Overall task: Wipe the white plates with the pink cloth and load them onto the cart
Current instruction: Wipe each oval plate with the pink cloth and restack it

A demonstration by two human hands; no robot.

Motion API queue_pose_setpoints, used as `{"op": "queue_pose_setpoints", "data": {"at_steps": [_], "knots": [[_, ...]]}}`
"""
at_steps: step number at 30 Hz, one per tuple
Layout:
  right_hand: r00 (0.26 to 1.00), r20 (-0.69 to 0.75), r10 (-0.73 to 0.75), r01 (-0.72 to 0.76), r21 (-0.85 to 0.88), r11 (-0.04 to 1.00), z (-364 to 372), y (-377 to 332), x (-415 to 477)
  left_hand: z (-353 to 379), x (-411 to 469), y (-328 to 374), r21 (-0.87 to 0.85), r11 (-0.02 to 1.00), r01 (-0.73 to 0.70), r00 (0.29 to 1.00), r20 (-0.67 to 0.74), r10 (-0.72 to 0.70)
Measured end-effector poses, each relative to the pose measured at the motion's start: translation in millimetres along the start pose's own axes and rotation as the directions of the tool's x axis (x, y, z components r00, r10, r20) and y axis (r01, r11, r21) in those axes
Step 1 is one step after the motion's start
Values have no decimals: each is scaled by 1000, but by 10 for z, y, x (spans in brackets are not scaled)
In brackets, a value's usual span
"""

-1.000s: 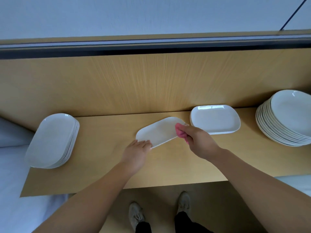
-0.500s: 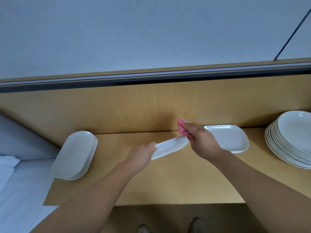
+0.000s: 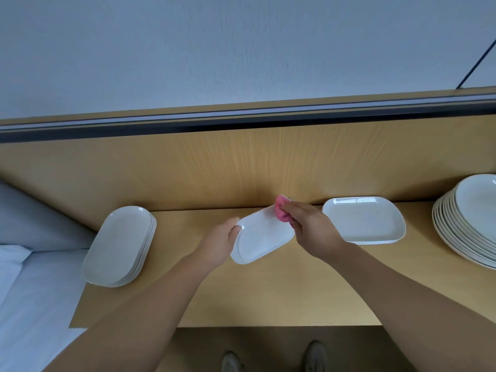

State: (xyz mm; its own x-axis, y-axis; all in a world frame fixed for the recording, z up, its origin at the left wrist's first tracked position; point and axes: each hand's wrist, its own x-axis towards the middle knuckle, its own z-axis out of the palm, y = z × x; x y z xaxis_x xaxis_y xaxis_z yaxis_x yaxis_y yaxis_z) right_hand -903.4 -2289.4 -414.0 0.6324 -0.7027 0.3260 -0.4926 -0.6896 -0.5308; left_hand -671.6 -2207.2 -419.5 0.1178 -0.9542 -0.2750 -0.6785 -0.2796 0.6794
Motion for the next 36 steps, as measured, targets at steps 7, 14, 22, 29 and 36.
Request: {"op": "queue_pose_setpoints", "data": {"at_steps": [7, 14, 22, 29, 36], "knots": [[996, 89, -25, 32, -83, 996, 318, 8, 177, -18, 97, -123, -62, 997, 41, 998, 51, -38], [990, 125, -63, 80, -141, 987, 595, 38, 234, 8, 140, -128, -87, 996, 36, 997, 78, -29], [948, 303, -94, 157, -191, 969, 947, -18, 311, 26, 266, -105, -59, 992, 115, 992, 66, -111], [936, 320, -145, 183, -93, 979, 940, 173, 348, 80, 296, -150, -12, 987, 159, 987, 41, -159], [956, 287, -58, 106, -155, 982, 783, 388, 340, 125, 287, -194, -2, 974, 228, 973, 26, -228]]}}
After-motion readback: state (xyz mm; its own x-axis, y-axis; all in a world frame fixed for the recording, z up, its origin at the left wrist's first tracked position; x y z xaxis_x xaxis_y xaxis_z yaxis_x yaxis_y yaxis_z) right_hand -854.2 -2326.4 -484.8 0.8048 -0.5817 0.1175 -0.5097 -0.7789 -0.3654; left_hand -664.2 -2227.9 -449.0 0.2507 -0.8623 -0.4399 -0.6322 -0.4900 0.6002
